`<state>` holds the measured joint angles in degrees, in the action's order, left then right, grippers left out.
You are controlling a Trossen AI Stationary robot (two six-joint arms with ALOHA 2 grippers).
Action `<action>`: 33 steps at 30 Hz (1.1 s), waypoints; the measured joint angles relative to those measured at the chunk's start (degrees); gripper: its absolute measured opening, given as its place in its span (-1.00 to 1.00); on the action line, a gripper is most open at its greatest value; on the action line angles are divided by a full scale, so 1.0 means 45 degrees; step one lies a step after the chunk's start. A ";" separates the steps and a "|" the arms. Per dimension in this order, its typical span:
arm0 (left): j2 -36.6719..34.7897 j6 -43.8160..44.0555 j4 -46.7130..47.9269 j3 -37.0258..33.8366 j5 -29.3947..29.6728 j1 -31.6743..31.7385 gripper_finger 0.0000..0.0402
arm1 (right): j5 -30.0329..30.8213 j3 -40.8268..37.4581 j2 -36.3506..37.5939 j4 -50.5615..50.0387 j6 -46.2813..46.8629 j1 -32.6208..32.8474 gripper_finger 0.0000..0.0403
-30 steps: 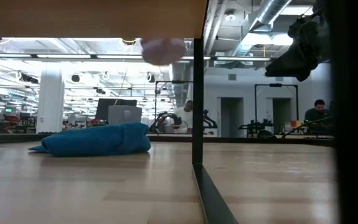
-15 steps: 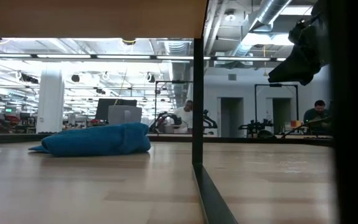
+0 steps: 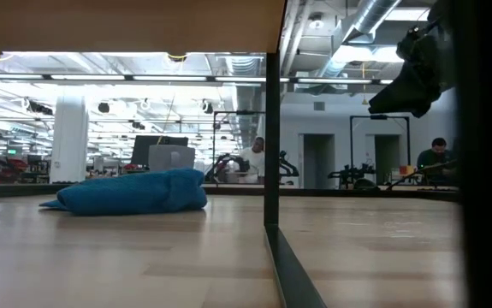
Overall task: Stack small to large cups/mugs on shelf
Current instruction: Put the violet cup on the shelf
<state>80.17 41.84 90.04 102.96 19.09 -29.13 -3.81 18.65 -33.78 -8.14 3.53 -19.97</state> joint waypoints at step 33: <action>-0.0890 1.0641 -0.0018 -0.3993 0.0345 -0.8147 -0.95 | 0.0002 0.0000 0.0000 0.0186 0.3235 0.0005 -0.12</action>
<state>76.16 89.72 89.96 84.99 20.64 -65.79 -3.81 18.65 -33.78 -7.30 18.09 -19.94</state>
